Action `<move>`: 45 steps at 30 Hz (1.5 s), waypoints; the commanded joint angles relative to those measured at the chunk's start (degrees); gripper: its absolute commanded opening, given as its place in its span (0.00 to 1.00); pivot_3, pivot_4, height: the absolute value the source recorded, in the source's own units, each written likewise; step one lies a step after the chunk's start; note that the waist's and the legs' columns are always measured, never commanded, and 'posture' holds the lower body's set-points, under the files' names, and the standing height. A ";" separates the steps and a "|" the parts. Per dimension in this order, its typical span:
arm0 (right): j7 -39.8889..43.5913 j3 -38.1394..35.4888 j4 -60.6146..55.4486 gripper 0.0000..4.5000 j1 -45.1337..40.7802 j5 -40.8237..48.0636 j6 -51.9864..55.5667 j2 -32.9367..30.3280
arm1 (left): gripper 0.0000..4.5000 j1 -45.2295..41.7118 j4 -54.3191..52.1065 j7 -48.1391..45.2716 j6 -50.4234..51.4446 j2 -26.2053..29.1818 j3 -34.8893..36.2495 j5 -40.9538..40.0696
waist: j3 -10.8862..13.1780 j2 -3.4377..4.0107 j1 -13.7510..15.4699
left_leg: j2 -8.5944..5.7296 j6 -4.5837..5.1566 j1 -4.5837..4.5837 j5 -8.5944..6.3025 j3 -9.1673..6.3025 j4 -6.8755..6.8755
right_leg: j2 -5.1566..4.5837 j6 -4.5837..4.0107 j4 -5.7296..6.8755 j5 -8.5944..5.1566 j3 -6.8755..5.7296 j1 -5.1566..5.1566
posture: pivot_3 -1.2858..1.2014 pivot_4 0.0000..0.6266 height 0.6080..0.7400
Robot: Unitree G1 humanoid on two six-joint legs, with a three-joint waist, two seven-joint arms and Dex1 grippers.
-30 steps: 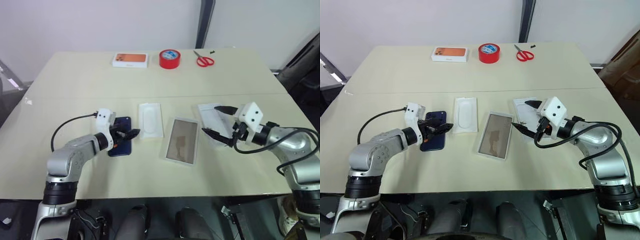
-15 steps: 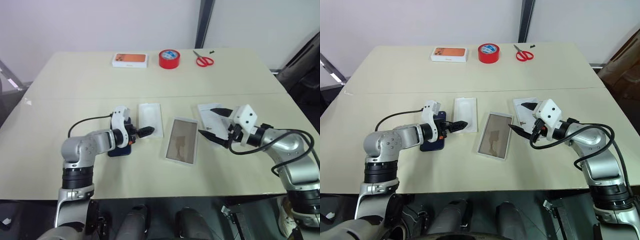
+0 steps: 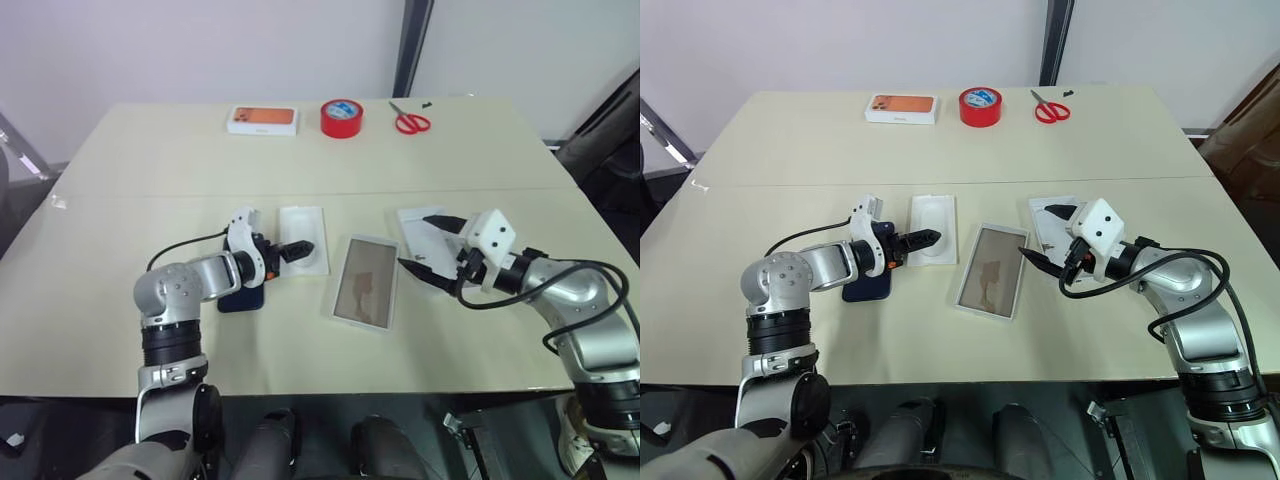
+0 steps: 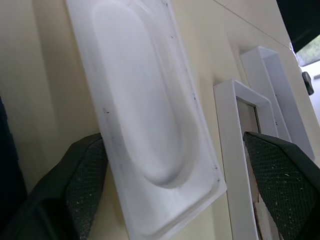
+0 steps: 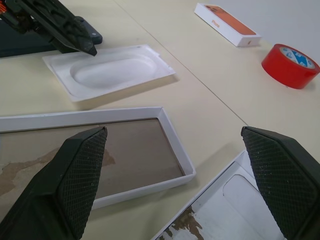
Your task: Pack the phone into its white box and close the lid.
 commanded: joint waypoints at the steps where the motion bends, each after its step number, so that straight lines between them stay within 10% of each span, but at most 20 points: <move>1: -0.36 -0.38 -1.53 1.00 -0.90 -0.03 -0.70 0.25 | 0.57 -0.07 0.02 0.17 1.83 -0.18 -0.03 -0.86 | 0.00 -0.01 0.18 | 0.00 0.00 0.00 0.00 0.00 0.00 | 0.00 0.00 0.00 0.00 0.00 0.00 | 0.52 0.24 0.95; 12: -0.11 -0.01 -2.26 1.00 -0.66 0.15 -0.24 0.12 | 0.47 0.01 0.58 0.90 1.67 0.05 -0.43 -0.05 | 0.01 -0.02 0.31 | 0.00 -0.01 0.00 0.01 0.00 0.00 | 0.00 0.00 0.00 0.00 0.00 0.00 | 0.52 0.24 0.95; 18: 1.03 0.80 -4.26 1.00 0.30 0.80 0.82 -0.53 | 0.01 -0.56 2.07 0.84 1.74 0.08 -0.24 0.04 | 0.01 -0.03 0.35 | 0.00 -0.01 0.00 0.00 0.00 -0.01 | 0.00 0.00 0.00 0.00 0.00 -0.01 | 0.52 0.24 0.95; 30: 8.11 6.31 -15.00 1.00 5.41 10.11 14.84 -1.94 | 0.01 -4.33 3.04 -0.13 1.86 0.24 4.65 -3.73 | 0.08 -0.15 0.14 | 0.01 0.03 0.00 -0.02 -0.02 -0.04 | 0.01 0.01 -0.01 0.00 -0.01 -0.02 | 0.52 0.24 0.95; 39: 9.09 19.47 -9.79 1.00 -0.54 1.23 15.87 -1.57 | 0.01 -2.91 -0.90 -6.91 -1.24 4.39 -0.38 -3.93 | 0.15 -0.26 0.34 | 0.00 0.00 -0.01 -0.01 -0.03 -0.02 | -0.01 0.01 -0.01 0.01 -0.01 -0.03 | 0.52 0.24 0.95; 45: 11.52 22.54 -4.82 0.47 -1.46 -3.66 10.68 -2.46 | 0.00 -3.21 -0.88 -6.86 0.71 4.59 1.69 -5.96 | 0.16 -0.29 0.30 | -0.01 0.00 -0.01 -0.01 -0.03 -0.03 | -0.02 0.01 -0.03 0.00 -0.01 -0.03 | 0.52 0.24 0.95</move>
